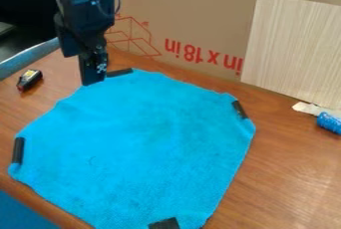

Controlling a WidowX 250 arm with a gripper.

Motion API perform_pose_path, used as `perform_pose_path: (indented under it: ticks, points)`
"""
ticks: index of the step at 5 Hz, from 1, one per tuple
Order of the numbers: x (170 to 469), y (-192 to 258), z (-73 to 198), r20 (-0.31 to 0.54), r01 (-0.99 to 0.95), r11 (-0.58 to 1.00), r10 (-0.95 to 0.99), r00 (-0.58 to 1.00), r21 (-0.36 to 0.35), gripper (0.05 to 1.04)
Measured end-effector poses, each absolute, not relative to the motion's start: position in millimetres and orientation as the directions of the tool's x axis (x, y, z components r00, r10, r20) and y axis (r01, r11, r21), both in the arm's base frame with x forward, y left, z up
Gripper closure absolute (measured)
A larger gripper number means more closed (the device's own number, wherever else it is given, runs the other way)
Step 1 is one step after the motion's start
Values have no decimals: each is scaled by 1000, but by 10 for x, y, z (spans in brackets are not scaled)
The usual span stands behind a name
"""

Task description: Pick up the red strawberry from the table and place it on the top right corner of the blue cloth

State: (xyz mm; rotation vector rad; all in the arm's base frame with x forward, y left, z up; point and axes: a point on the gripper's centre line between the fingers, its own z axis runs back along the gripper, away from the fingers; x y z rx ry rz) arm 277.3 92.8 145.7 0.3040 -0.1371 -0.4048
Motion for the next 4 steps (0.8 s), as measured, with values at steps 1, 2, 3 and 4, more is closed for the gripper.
perform_pose_path:
  ticks: [1,2,3,4]
  points:
    - [2786,919,1385,56,374,879,-406,912,295,84]
    - [2920,1453,1358,70,306,926,-328,942,220,85]
    - [3102,1826,1227,72,276,938,-296,952,209,84]
    - [3252,2268,1118,77,209,957,-228,971,201,84]
